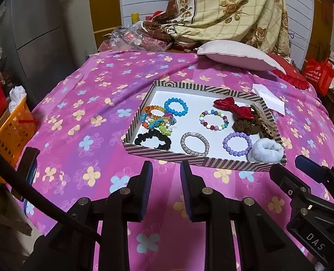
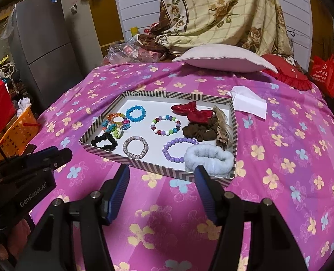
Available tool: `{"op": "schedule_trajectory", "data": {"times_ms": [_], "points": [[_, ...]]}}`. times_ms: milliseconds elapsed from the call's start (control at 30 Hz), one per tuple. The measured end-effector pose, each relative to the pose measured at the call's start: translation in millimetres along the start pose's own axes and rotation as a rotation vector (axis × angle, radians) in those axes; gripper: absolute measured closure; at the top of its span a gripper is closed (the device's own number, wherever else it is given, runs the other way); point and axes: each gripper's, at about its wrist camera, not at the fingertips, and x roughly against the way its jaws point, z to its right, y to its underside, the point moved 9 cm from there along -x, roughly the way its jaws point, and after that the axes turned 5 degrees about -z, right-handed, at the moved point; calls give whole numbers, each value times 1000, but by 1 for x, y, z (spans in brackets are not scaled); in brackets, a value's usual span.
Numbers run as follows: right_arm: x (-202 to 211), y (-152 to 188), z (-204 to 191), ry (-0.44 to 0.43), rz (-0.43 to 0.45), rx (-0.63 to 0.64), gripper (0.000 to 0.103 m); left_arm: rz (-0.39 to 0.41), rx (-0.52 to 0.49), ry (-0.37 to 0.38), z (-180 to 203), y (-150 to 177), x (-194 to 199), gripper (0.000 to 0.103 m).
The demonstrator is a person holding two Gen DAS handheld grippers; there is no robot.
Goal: Organize jewelry
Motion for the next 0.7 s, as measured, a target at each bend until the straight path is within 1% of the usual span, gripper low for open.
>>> {"op": "schedule_trajectory", "data": {"times_ms": [333,700], "points": [[3,0,-3,-1,1,6,40,13,0,-6,-1,-2,8,59],[3,4,-6,-1,-7,9,39,4,0,-3,-2,-1,7,59]]}}
